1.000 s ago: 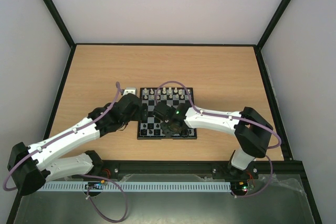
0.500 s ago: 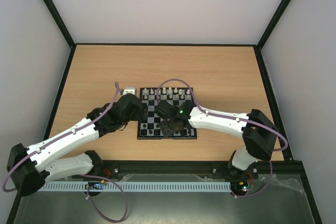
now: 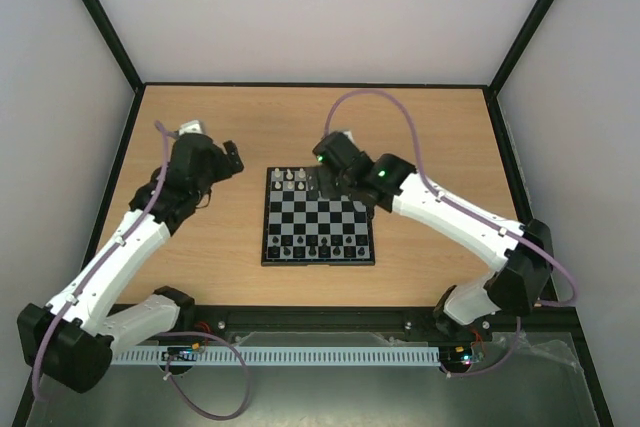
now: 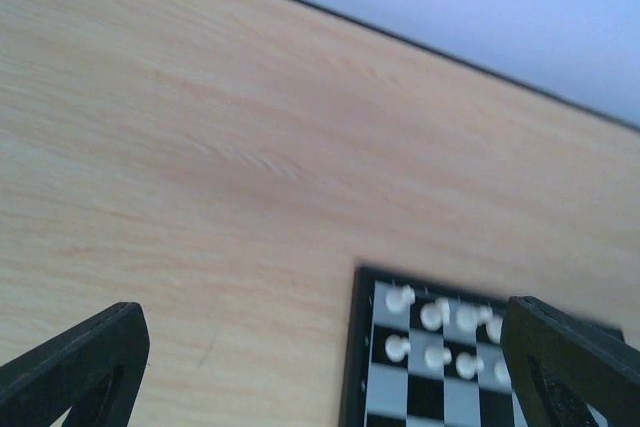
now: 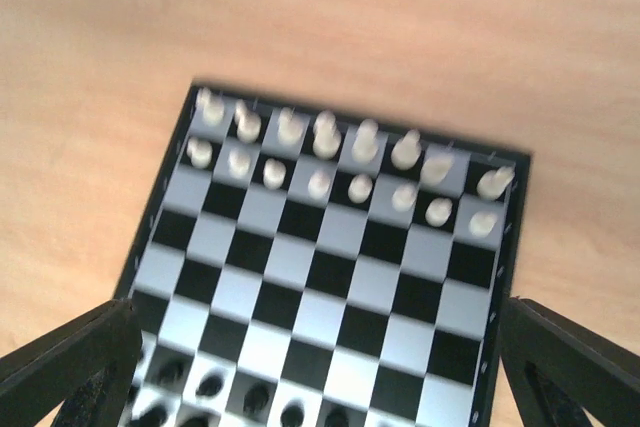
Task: Set up the chess pieces on the board
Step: Adjust the chess piece on the chessboard, then reset both arms
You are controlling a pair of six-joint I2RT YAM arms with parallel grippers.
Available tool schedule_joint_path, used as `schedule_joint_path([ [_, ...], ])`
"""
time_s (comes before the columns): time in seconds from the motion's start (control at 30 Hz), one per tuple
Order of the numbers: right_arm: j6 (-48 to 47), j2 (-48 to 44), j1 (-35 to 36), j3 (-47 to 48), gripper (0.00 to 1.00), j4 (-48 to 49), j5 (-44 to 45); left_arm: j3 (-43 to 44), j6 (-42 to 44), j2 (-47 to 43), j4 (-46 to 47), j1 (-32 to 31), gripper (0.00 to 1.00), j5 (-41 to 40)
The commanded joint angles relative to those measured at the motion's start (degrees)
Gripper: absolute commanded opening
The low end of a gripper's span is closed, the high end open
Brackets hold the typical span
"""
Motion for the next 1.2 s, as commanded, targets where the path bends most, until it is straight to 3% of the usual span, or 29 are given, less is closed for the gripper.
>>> schedule_joint_path([
  [0.0, -0.7, -2.9, -5.4, 2.8, 0.99, 4.4, 4.2, 1.2, 1.4, -1.3, 7.7, 3.7, 1.0, 6.2],
  [0.17, -2.3, -5.6, -12.2, -0.3, 0.99, 13.7, 6.1, 0.1, 3.5, -0.8, 16.0, 3.7, 1.0, 0.6],
  [0.3, -2.1, -8.6, -20.3, -8.9, 0.99, 25.2, 5.5, 0.4, 7.1, 0.4, 20.4, 4.5, 1.0, -8.3],
  [0.5, 0.4, -6.4, -30.4, -17.2, 0.99, 34.8, 10.0, -1.1, 13.2, 4.2, 24.1, 9.1, 0.99, -8.9],
  [0.63, 0.2, -5.2, -34.5, -22.8, 0.99, 39.8, 16.2, -7.3, 15.5, 4.7, 30.3, 13.3, 1.0, -6.3],
  [0.9, -2.3, -8.8, -44.9, -35.8, 0.99, 51.4, 16.6, -21.0, 24.9, 3.6, 48.1, 17.4, 0.99, -1.4],
  [1.03, -6.6, -7.1, -45.9, -37.7, 0.99, 55.2, 18.8, -26.2, 30.0, 5.1, 57.6, 18.0, 0.99, -0.5],
  [1.17, -10.4, -3.7, -46.0, -39.4, 0.99, 60.7, 20.8, -26.5, 28.8, 10.8, 61.0, 21.9, 1.0, 4.1],
])
